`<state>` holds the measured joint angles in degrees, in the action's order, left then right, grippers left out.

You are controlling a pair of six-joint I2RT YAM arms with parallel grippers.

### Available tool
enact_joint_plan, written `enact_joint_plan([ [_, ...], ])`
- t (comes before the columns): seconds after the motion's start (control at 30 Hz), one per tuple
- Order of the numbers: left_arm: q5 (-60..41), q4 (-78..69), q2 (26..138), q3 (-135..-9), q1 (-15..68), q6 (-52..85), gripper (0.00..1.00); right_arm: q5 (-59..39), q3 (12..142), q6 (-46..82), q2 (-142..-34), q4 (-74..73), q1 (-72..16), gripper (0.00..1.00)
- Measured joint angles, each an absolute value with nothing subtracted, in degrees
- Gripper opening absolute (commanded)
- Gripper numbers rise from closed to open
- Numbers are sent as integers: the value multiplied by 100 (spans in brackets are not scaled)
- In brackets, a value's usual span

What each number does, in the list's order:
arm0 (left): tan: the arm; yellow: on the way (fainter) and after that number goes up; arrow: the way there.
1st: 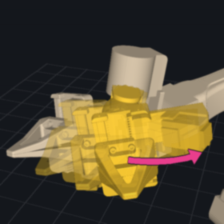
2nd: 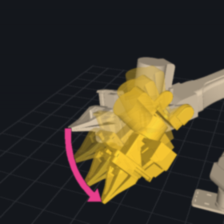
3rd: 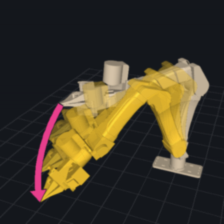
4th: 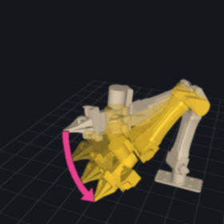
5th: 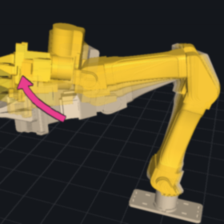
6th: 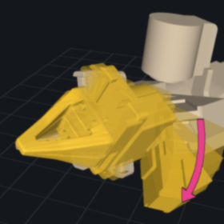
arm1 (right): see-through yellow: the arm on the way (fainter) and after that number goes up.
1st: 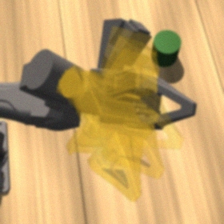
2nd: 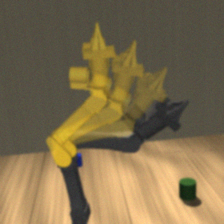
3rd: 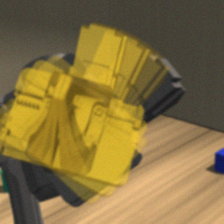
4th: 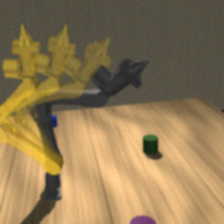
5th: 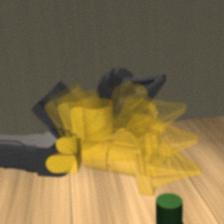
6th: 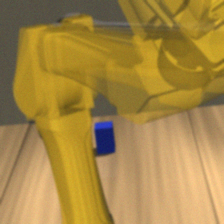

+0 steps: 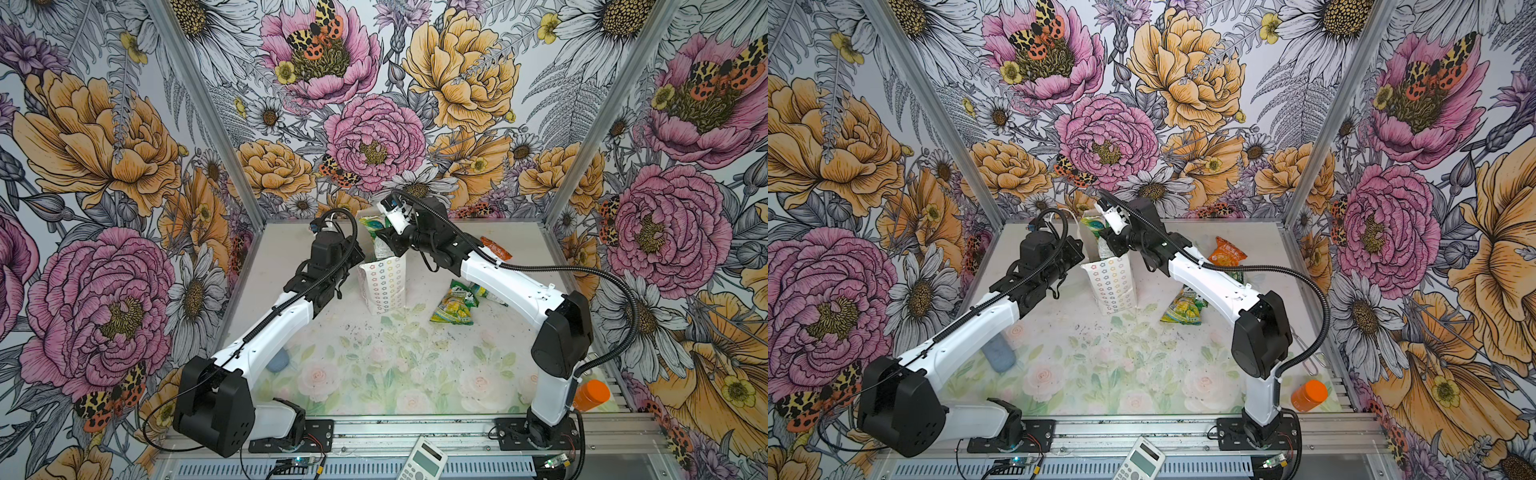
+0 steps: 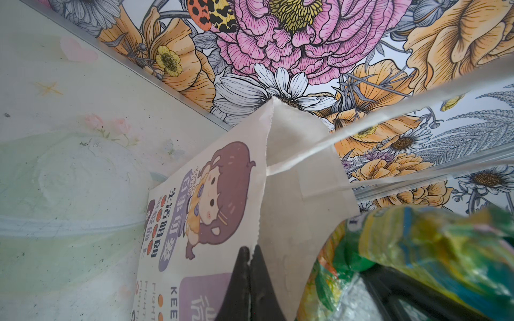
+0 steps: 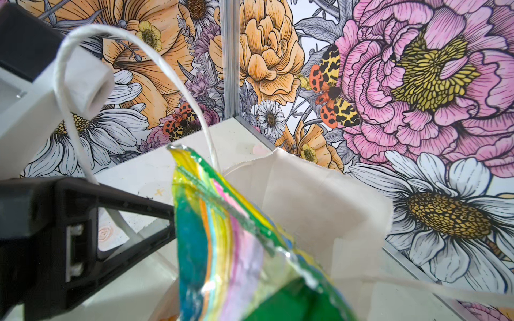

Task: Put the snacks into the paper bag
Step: 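Lower the green packet into the bag opening with the right gripper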

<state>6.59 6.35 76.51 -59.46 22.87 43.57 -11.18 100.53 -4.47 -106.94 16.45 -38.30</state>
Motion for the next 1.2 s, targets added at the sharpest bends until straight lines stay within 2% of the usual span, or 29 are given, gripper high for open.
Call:
enact_joint_plan([
  [1.03, 657, 635, 7649, -5946, 2292, 4357, 0, -1636, 10715, -609, -10967, 2792, -3830, 20],
  [1.2, 657, 635, 7651, -5946, 2292, 4357, 0, -1636, 10755, -609, -11045, 2858, -3830, 26],
])
